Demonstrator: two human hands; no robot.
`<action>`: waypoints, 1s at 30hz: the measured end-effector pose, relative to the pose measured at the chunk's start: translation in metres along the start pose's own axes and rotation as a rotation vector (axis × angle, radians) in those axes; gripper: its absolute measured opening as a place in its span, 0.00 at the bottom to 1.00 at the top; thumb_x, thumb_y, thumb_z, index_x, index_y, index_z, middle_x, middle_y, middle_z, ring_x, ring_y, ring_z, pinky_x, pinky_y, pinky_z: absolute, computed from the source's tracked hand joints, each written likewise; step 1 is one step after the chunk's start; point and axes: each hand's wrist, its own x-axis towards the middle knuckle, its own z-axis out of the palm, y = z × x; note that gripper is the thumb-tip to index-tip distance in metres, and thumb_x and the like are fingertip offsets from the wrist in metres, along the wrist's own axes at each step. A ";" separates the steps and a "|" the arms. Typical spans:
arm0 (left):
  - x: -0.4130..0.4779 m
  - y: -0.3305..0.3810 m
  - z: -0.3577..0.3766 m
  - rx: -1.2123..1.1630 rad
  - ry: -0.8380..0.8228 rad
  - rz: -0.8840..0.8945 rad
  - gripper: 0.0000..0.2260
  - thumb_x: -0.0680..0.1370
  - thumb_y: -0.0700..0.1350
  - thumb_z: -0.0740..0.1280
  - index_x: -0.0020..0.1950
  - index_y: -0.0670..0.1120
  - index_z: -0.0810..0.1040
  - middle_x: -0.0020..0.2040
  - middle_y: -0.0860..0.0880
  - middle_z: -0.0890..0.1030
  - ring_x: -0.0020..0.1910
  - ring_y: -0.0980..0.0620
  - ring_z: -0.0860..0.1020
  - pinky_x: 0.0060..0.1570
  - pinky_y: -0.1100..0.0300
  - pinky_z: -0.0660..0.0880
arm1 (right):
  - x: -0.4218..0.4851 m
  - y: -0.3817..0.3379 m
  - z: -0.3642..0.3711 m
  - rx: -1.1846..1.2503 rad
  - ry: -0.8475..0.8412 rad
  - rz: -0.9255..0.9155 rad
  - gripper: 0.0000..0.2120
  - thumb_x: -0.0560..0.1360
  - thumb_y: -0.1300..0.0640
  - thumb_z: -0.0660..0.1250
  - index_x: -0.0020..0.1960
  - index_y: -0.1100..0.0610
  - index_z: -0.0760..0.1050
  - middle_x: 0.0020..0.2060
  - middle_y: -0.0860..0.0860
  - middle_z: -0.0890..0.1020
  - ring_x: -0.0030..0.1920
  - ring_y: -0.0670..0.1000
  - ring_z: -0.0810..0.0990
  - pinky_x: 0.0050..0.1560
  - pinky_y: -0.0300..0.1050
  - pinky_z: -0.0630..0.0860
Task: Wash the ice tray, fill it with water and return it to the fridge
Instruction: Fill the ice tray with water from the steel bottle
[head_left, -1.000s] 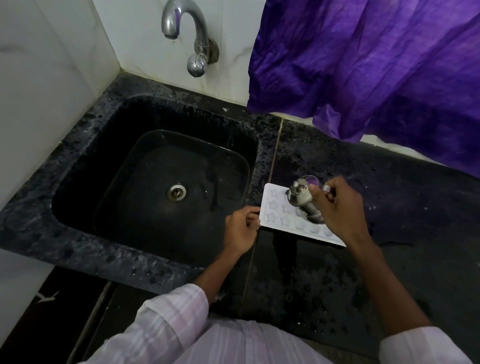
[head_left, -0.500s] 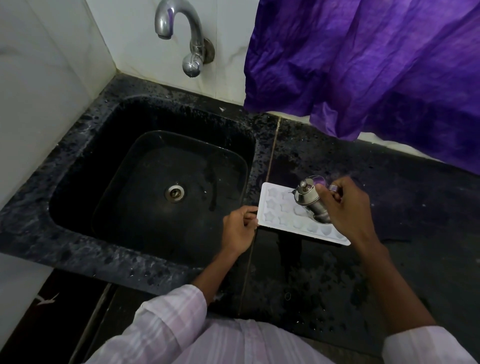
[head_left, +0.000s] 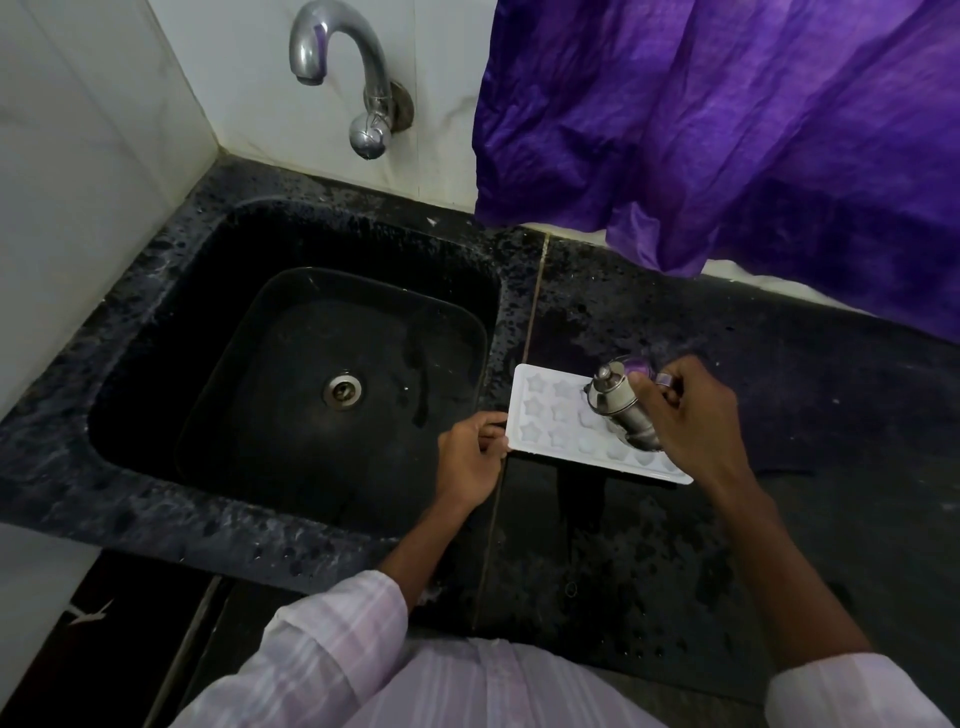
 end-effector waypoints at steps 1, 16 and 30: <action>0.000 0.000 0.000 -0.003 0.001 -0.001 0.12 0.76 0.34 0.70 0.58 0.43 0.83 0.43 0.48 0.86 0.42 0.55 0.84 0.50 0.56 0.83 | -0.001 0.000 0.000 0.006 -0.003 -0.002 0.15 0.76 0.52 0.70 0.40 0.60 0.69 0.28 0.49 0.70 0.29 0.46 0.65 0.32 0.41 0.66; -0.001 0.001 0.000 -0.005 0.000 -0.003 0.11 0.77 0.34 0.70 0.59 0.42 0.83 0.43 0.48 0.85 0.41 0.54 0.84 0.49 0.55 0.83 | -0.018 0.002 -0.007 -0.011 -0.013 0.012 0.15 0.75 0.51 0.71 0.39 0.59 0.69 0.28 0.51 0.71 0.29 0.47 0.65 0.31 0.43 0.65; -0.001 0.000 0.000 -0.020 -0.002 -0.003 0.11 0.77 0.34 0.69 0.59 0.41 0.82 0.44 0.46 0.86 0.41 0.54 0.84 0.47 0.61 0.82 | -0.038 0.005 -0.010 0.013 -0.027 0.001 0.14 0.75 0.52 0.71 0.39 0.58 0.70 0.29 0.51 0.72 0.30 0.46 0.67 0.32 0.34 0.67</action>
